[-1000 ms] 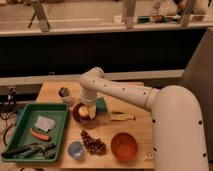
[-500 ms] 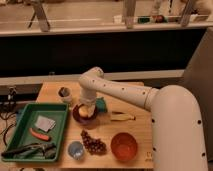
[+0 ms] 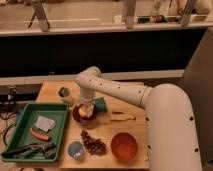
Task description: Place apple in tray
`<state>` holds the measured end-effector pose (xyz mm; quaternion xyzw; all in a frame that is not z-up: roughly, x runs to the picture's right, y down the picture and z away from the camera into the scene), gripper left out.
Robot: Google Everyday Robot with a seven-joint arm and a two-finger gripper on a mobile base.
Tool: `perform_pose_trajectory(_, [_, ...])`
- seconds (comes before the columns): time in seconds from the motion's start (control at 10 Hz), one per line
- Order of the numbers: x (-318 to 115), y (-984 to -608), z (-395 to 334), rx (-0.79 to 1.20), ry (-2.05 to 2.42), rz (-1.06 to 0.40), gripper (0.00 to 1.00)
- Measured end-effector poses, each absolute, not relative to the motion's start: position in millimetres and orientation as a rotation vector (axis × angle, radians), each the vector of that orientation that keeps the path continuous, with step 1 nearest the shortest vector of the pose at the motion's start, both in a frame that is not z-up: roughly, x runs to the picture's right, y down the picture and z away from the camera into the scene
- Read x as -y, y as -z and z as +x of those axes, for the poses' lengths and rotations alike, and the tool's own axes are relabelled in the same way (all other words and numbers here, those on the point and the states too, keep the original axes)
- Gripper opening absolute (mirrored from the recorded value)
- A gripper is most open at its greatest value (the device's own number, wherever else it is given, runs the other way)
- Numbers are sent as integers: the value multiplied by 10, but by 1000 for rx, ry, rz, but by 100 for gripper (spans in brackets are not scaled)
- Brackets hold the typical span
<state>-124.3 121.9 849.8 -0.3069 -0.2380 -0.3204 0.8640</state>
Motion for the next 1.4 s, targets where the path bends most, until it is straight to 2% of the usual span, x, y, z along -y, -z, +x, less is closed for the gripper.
perform_pose_trajectory(1.0, [-1346,-8746,-1235,533,651,-759,65])
perform_pose_trajectory(1.1, [-1346,-8765,-1214,533,648,-765,59])
perform_pose_trajectory(1.4, [-1329,-8811,-1194,536,647,-774,29])
